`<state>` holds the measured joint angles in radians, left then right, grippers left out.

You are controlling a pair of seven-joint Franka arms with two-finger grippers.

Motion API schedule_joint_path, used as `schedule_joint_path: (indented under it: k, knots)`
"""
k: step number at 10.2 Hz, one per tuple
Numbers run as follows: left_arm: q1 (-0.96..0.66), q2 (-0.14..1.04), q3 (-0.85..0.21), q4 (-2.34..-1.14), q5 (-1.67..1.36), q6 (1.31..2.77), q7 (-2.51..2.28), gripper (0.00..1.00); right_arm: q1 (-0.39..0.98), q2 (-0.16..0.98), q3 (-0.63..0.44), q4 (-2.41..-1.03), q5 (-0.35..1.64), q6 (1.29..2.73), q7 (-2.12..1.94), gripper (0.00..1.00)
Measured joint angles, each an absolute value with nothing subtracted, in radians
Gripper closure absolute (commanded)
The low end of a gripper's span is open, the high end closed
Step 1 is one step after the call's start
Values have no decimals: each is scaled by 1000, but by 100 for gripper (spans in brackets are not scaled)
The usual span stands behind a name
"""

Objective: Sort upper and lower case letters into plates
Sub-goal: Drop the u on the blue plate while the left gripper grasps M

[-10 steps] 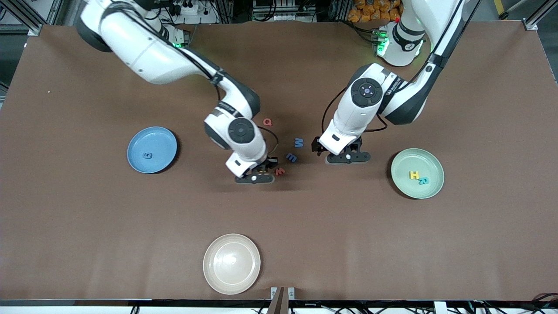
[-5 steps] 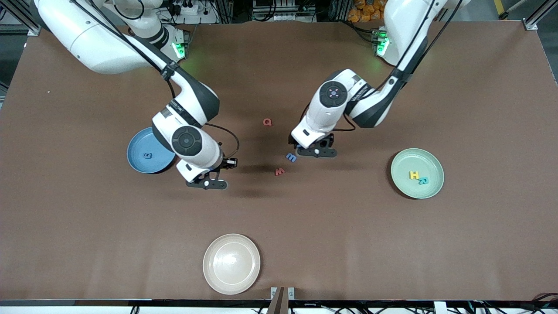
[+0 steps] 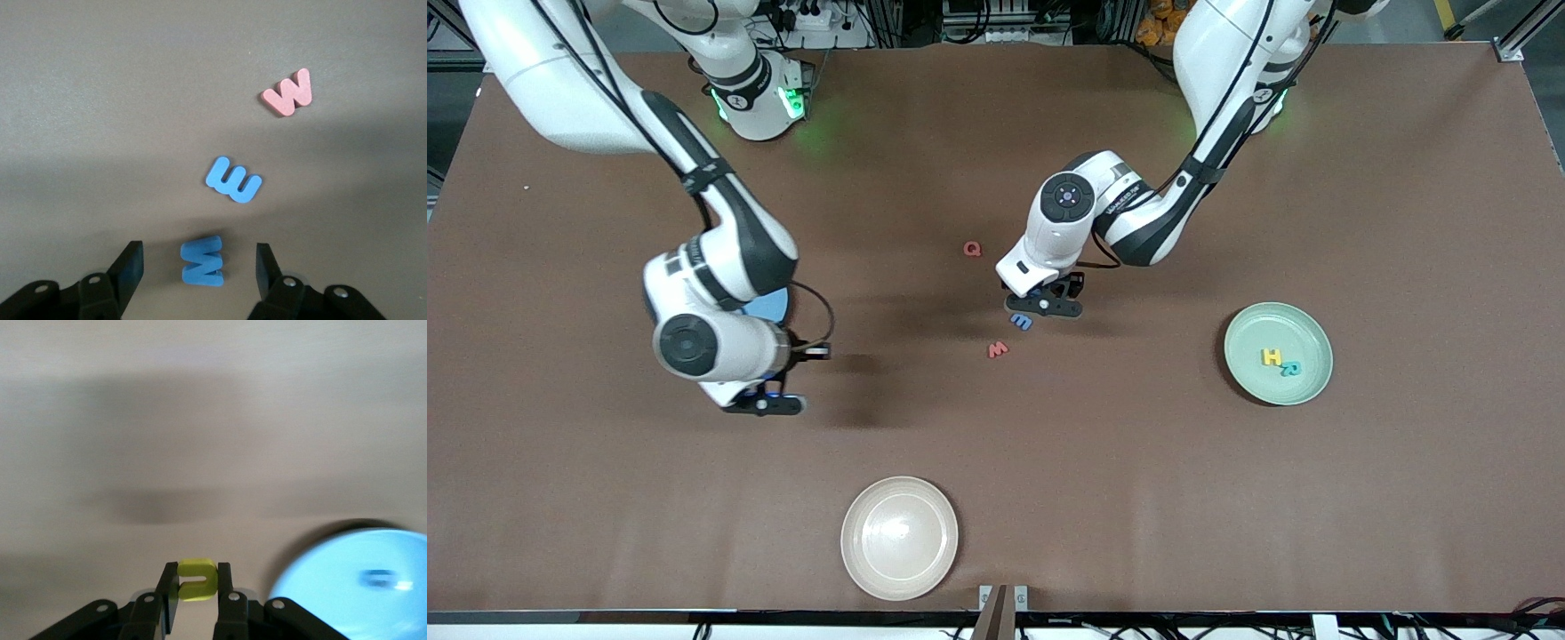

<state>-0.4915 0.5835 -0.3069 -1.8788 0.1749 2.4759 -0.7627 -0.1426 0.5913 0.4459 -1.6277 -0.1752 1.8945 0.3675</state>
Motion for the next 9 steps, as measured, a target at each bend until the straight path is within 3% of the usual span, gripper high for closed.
schedule_joint_path:
  k: [3, 7, 9]
  knots:
    - [-514, 605, -295, -1879, 177, 2475, -763, 30, -142, 502, 317, -1703, -145, 1884, 260, 100]
    - [-533, 631, -280, -1877, 178, 2475, -763, 36, -140, 317, 219, -2022, -116, 2174, 234, 100]
    - [-534, 631, -278, -1877, 178, 2471, -764, 37, -140, 243, 197, -2117, -111, 2220, 231, 100]
